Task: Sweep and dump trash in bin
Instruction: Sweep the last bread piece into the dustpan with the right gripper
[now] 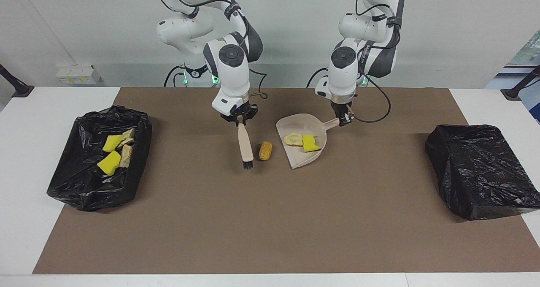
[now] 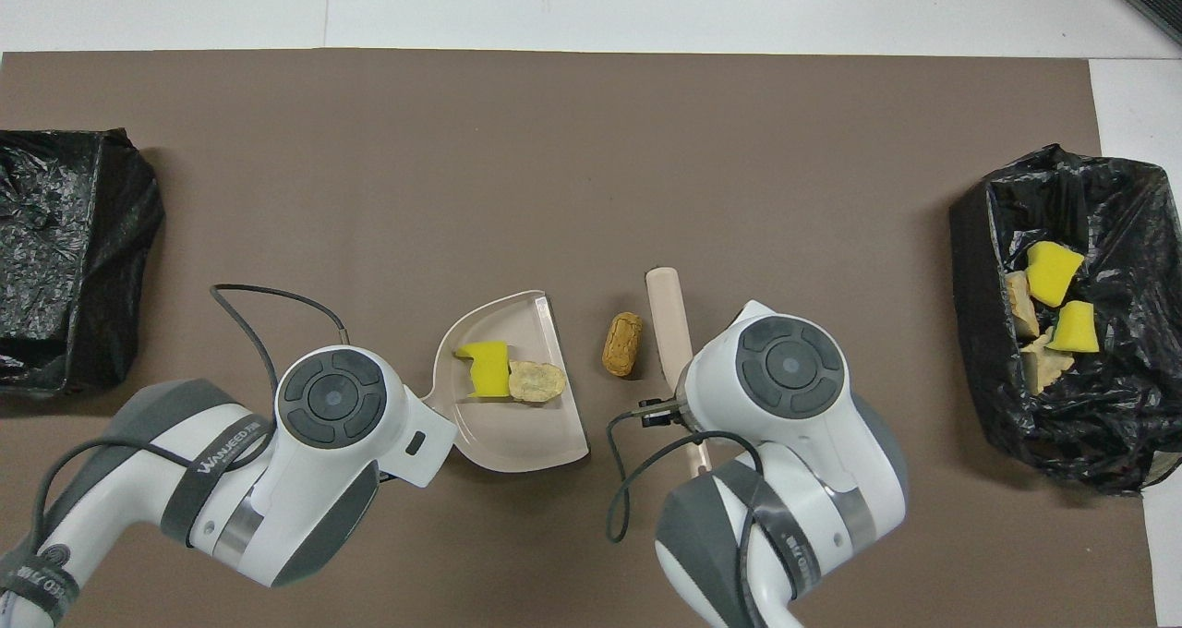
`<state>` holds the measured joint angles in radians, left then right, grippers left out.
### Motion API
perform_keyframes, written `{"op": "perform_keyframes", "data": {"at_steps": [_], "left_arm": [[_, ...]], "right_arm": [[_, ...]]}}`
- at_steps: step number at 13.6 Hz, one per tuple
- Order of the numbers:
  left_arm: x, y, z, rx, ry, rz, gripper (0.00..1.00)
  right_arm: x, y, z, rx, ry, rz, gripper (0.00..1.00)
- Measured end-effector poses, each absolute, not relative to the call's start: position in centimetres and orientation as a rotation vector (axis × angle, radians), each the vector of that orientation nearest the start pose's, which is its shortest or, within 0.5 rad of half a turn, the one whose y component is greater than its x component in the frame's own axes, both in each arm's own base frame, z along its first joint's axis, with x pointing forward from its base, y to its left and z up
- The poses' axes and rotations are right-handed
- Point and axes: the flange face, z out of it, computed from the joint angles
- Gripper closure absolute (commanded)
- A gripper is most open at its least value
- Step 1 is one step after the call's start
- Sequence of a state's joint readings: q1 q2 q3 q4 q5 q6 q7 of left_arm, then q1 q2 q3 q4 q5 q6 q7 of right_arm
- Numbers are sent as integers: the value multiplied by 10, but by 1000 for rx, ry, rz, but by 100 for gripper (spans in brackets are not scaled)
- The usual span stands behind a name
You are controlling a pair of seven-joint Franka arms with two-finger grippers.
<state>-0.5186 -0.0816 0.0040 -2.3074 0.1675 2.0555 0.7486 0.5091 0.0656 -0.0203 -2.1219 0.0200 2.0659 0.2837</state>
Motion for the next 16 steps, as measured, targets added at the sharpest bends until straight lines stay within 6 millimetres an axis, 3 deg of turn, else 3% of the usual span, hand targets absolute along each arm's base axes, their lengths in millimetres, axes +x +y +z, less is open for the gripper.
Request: {"op": "perform_keyframes", "data": {"at_steps": [4,7,10,16], "left_arm": [[423,-229,366,-2349,1883,280,100],[423,-228,366,-2350,1883,282,100],[423,-228,366,-2351,1883,282,100],[426,-222,366,-2318,1933,283,100]], "right_arm": [[448,308,343,-3141,-478,227,100],[432,340,335,-2936,-526,300,100],[432,346,340,-2782,-497,330,100],[439,337,345,-2779,-468,333,100]]}}
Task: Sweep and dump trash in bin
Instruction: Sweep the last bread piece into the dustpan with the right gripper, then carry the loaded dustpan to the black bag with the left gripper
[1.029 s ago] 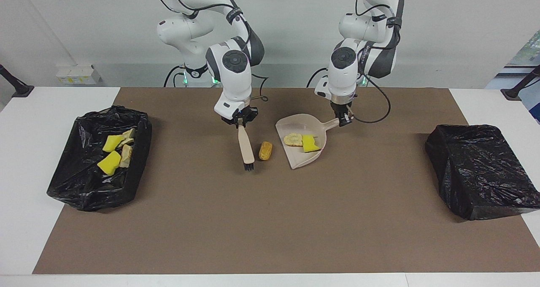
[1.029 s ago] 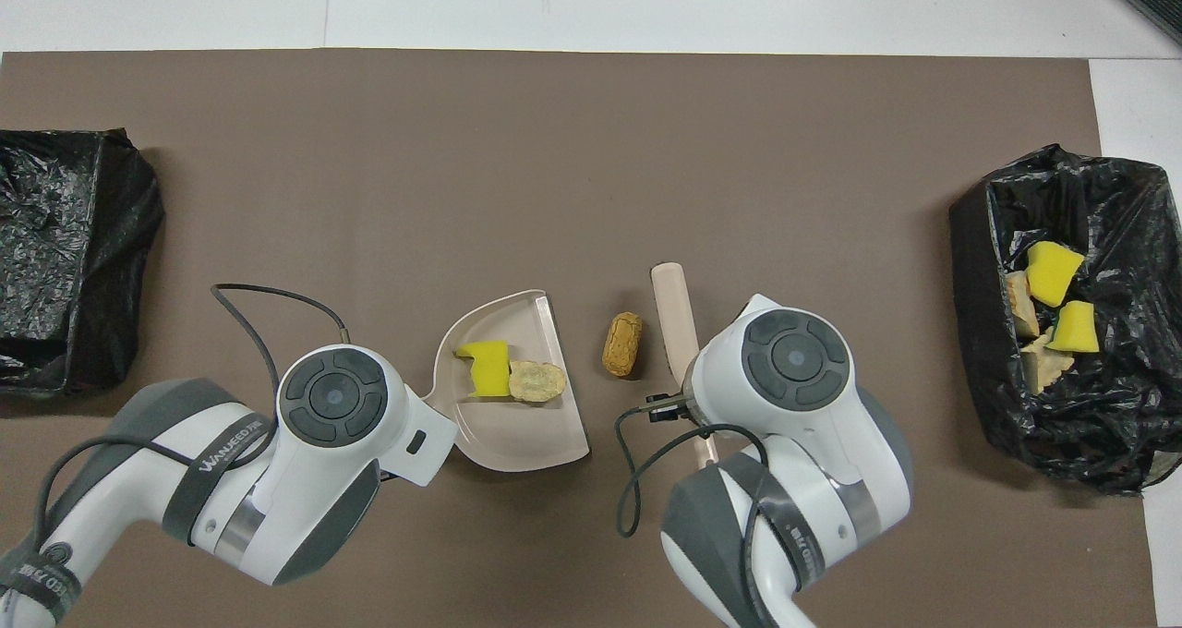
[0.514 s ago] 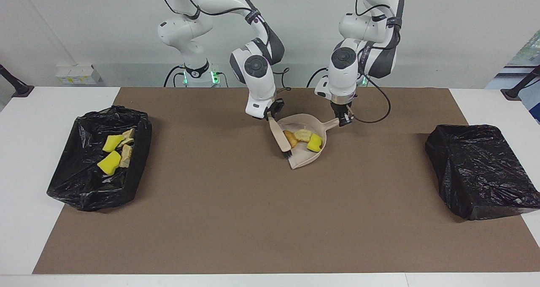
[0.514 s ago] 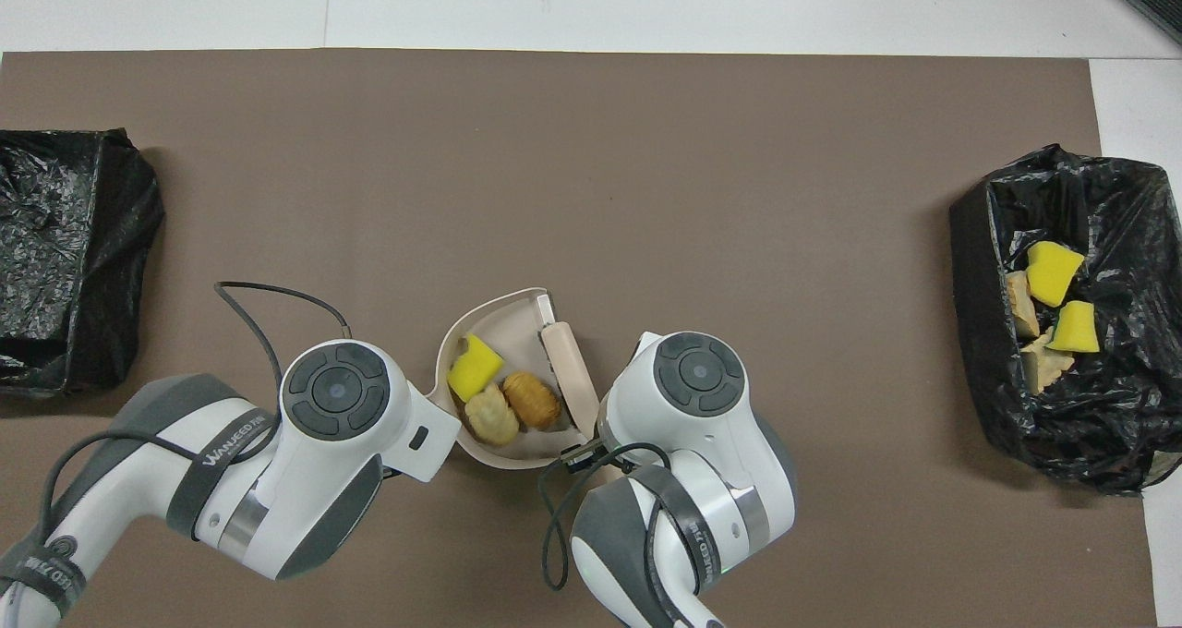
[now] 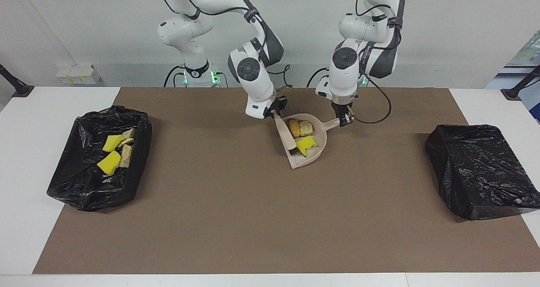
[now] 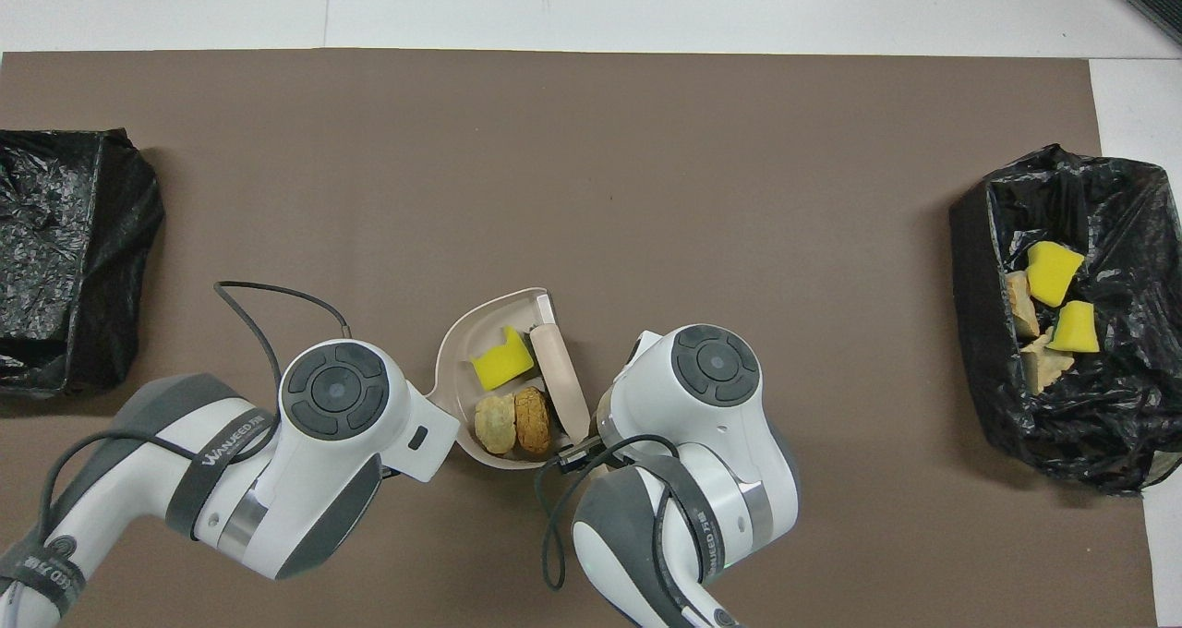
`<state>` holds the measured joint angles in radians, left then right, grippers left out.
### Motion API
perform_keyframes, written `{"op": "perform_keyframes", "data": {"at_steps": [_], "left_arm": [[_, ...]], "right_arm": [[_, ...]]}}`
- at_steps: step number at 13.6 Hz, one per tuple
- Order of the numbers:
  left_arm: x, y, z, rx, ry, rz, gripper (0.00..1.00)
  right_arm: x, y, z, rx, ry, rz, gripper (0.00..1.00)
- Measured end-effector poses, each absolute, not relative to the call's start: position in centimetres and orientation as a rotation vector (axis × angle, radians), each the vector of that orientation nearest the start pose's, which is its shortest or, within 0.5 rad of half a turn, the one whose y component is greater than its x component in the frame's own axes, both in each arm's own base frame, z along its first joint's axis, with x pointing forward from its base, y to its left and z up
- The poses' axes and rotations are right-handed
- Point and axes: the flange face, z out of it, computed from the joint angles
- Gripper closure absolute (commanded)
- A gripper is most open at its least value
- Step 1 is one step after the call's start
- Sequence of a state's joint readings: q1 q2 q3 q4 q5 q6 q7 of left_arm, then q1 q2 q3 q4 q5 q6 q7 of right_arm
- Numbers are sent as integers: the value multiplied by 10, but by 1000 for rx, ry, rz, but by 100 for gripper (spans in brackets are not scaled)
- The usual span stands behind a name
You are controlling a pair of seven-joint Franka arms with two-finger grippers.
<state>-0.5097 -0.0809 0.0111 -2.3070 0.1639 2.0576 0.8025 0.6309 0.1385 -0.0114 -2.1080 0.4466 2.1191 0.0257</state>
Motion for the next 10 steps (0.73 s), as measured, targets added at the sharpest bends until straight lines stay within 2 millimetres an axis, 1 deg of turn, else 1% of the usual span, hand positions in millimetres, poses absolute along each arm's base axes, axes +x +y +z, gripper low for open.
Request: {"op": "perform_keyframes", "data": {"at_steps": [1,3,4,5,6,7,8,9,10], "left_arm": [[429,-218,367,-2309,1949,279,100],[436,-206,368,-2281,1995,275,100],[441,-196,370,-2272,2016,270,100],[448,-183,375,-2267,2030,260,100],[456,-165,382,-2268,2037,246,100],[464,-141,388,-2267,2045,232,100],[473,-111,397,-2262,2058,215,100],[483,-78,406,-2258,2064,195,100],[492,-45,417,-2260,2058,172,100]], "right_arm": [[443,331,350,-2785,-464,330,100],[455,310,366,-2814,-467,306,100],[459,299,375,-2823,-460,297,100],[463,288,385,-2827,-443,287,100],[466,277,395,-2837,-423,279,100],[464,272,404,-2863,-389,282,100],[460,272,411,-2896,-331,288,100],[452,280,417,-2922,-272,295,100],[441,293,420,-2936,-228,304,100]]}}
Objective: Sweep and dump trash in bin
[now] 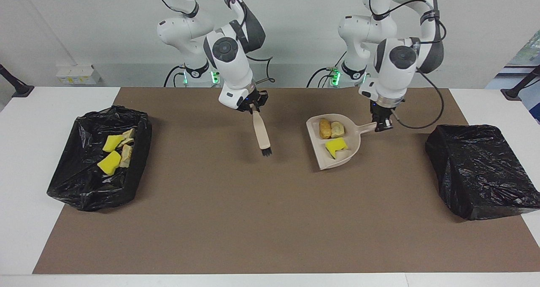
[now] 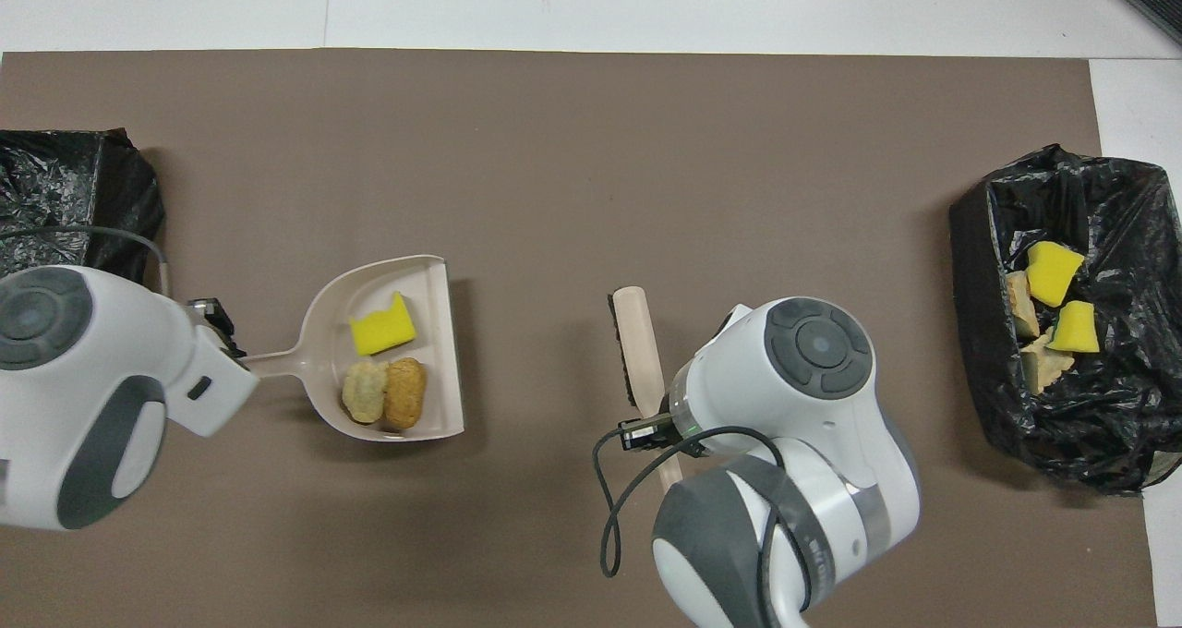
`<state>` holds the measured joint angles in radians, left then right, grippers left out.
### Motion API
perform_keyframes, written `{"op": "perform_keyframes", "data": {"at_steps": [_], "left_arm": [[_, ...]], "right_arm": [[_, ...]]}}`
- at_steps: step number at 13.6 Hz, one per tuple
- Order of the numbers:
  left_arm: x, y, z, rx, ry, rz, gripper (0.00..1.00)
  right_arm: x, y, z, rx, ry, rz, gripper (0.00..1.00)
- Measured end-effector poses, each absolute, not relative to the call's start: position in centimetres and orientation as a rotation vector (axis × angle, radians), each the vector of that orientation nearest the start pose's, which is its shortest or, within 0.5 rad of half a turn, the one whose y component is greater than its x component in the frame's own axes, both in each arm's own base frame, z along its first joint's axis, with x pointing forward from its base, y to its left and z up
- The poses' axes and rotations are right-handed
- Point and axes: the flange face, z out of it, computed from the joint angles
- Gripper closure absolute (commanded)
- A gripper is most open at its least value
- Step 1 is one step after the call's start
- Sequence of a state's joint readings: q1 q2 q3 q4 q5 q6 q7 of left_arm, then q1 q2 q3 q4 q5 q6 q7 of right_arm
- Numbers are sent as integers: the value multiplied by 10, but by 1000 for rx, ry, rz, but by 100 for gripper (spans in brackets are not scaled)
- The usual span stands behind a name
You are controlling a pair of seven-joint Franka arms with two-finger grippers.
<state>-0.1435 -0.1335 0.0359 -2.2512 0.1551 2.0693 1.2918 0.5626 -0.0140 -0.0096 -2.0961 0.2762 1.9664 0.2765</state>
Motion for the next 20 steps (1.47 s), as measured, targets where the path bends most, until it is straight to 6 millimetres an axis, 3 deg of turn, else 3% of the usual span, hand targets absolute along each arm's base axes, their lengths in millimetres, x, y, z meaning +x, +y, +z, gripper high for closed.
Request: {"op": "perform_keyframes", "data": {"at_steps": [5,9,12,14,15,16,17,20], "left_arm": [[526,116,471,-2347,1862,76,100],[552,248,513,-2338,1755,21,100],[566,318,537,-2279,1705,49,100],[578,339,549,-2200,1689,135,100],[585,343,554,-2165,1684,167,100],[591,345,558,-2128,1683,203,100],[596,346,560,-2087,1685,249,100],[607,339,562,-1951,1711,411,100]], "right_arm": [[372,354,423,-2989,-105,358,100],[329,397,406,-3018,-33,356,100],[300,429,371,-3046,-67,350,100],[288,432,345,-3081,-105,347,100],[287,429,340,-3088,-104,352,86],[287,427,338,-3091,-100,356,47],[288,426,338,-3091,-96,356,0],[294,424,345,-3083,-81,344,0]]}}
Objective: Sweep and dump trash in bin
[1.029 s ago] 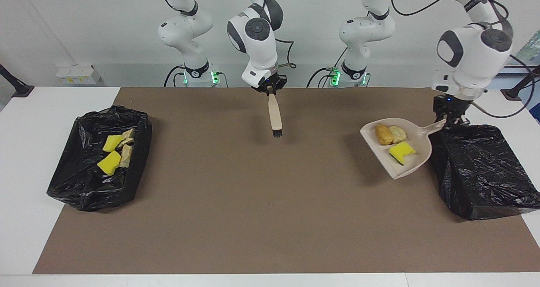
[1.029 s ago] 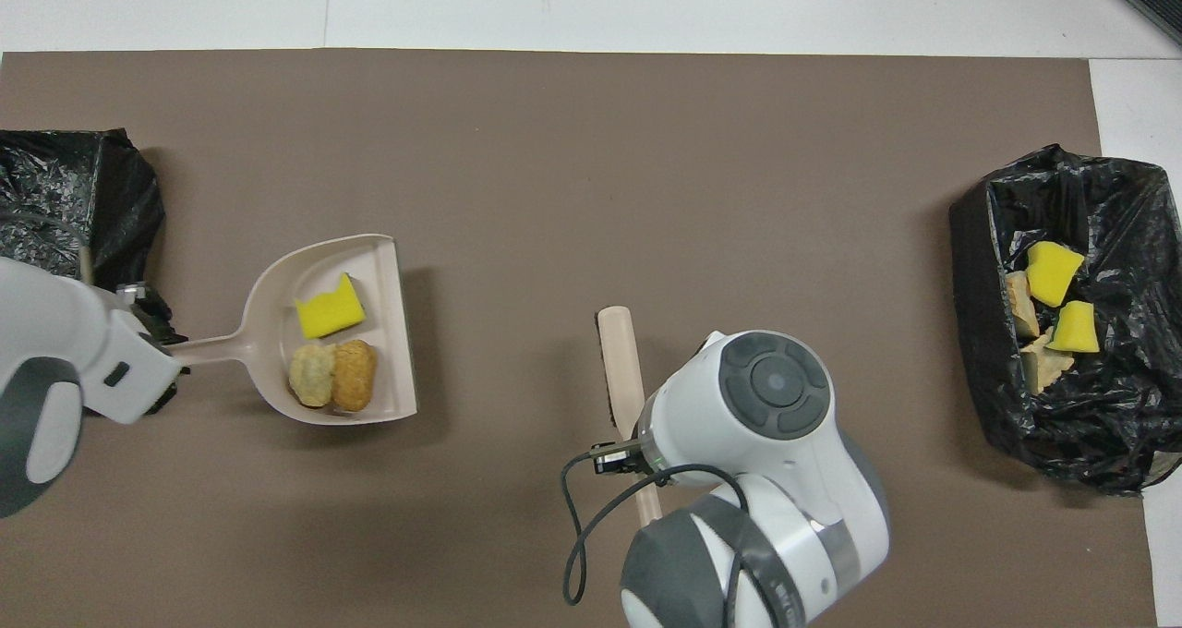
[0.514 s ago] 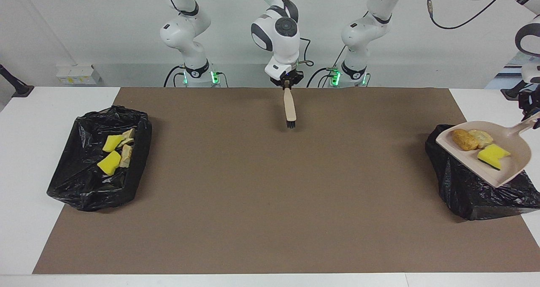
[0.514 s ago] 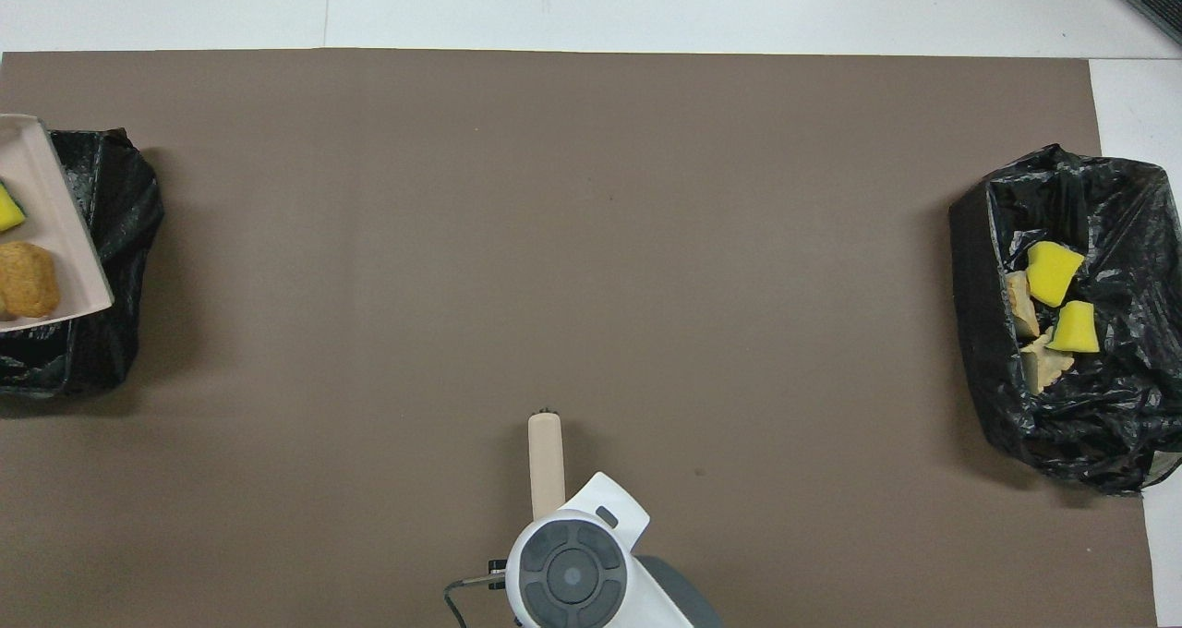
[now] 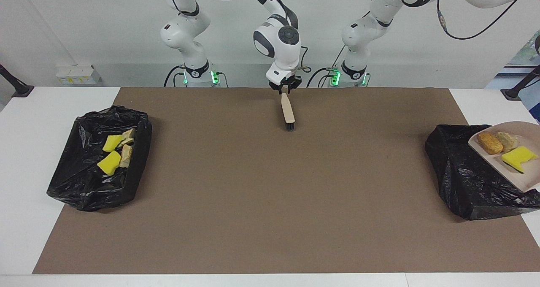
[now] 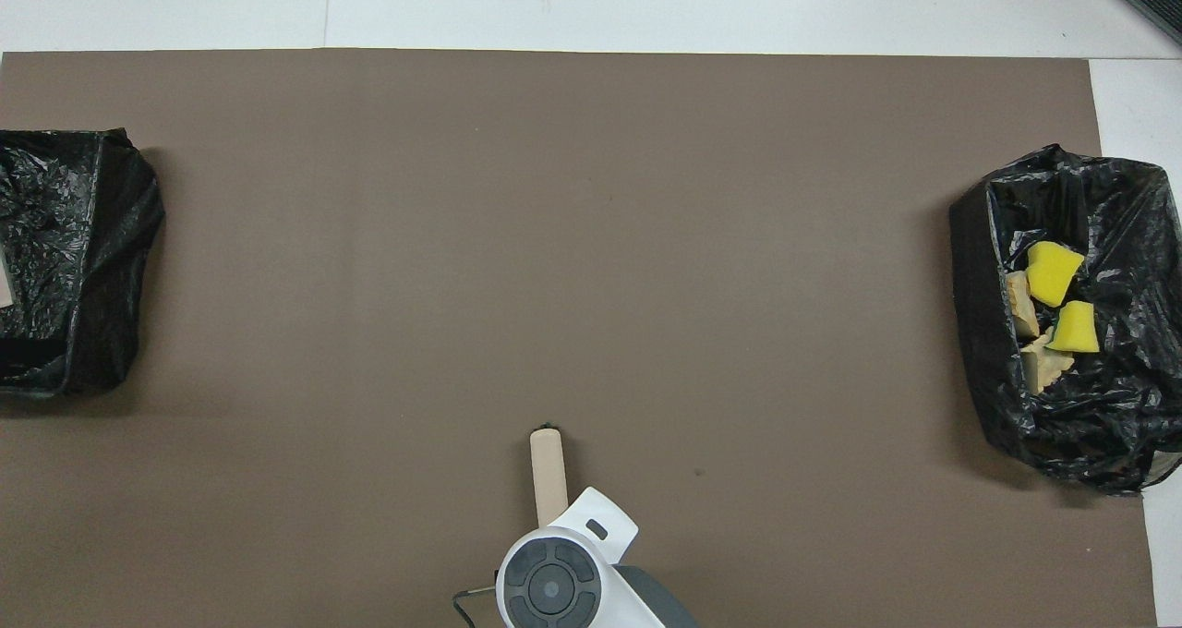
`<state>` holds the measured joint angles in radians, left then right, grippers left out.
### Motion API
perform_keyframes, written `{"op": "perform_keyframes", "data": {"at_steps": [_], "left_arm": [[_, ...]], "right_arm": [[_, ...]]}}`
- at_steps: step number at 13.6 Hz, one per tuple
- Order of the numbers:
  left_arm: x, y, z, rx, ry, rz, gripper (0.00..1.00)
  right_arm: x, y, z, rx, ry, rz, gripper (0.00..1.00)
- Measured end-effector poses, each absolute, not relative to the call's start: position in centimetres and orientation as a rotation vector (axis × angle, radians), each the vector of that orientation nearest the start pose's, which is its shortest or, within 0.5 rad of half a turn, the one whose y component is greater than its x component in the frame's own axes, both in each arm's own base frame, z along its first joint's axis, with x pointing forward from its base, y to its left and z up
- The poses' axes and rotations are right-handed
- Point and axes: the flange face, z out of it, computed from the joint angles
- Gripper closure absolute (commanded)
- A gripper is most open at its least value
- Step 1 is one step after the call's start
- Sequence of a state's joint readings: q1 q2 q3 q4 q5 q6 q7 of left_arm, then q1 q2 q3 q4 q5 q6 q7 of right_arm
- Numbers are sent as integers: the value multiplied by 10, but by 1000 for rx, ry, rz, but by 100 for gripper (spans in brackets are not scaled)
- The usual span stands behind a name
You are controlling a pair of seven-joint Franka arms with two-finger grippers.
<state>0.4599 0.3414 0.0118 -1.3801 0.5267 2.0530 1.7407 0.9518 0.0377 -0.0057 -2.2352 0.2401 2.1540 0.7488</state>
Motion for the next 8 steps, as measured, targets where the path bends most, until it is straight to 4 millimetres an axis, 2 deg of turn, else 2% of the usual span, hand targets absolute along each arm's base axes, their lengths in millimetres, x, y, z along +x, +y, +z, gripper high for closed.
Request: {"op": "perform_keyframes", "data": {"at_steps": [3,8], "left_arm": [[616,325,563,-1848,1732,518,100],[615,328,570,-1752,1714,646,100]], "right_arm": [[323,409,374,-3068,-32,341,0],[411,332,460,-3012,-138,366,0]]}}
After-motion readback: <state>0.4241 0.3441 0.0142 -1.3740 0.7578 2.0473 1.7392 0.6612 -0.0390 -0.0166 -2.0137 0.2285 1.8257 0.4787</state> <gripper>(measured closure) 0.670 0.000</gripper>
